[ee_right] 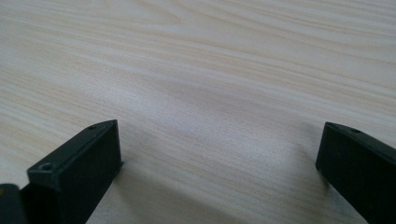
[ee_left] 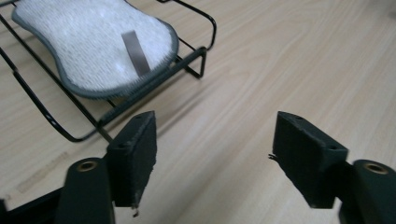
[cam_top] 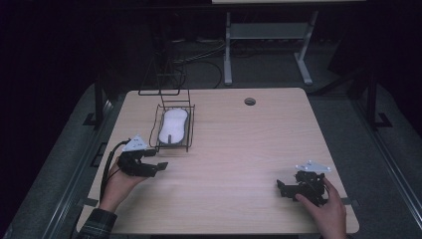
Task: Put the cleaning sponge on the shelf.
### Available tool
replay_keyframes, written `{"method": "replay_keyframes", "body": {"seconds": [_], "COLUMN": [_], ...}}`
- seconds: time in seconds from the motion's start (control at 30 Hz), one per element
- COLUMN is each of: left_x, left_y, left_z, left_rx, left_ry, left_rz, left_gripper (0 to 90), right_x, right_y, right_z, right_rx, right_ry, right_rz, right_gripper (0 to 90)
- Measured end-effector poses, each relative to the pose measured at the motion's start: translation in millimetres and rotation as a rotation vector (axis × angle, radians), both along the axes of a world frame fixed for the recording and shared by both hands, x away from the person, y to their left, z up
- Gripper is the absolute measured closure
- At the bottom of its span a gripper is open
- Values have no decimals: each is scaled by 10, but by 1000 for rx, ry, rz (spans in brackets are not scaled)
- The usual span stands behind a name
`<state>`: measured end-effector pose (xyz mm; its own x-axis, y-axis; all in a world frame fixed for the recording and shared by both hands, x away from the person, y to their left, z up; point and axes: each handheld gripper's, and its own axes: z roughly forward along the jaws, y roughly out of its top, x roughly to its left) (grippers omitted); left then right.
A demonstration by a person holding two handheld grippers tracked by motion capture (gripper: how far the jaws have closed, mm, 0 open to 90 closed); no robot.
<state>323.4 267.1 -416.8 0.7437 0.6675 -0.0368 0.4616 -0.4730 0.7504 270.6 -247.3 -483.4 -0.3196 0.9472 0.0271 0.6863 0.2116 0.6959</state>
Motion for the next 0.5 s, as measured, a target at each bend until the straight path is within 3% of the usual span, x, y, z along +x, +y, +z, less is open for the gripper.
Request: {"method": "replay_keyframes", "body": {"seconds": [0.13, 0.37, 0.5], "left_x": [-74, -171, -205], "left_y": [-7, -36, -49], "left_z": [-65, -186, -251], "left_rx": [20, 63, 100], "left_ry": [-15, -2, -9], "left_rz": [7, 14, 28], "left_gripper": [233, 137, 128], "right_x": [0, 0, -1], "right_y": [0, 0, 1], "right_z": [0, 0, 0], "right_rx": [0, 0, 0], "right_ry": [0, 0, 0], "right_rz": [0, 0, 0], "right_gripper": [0, 0, 0]}}
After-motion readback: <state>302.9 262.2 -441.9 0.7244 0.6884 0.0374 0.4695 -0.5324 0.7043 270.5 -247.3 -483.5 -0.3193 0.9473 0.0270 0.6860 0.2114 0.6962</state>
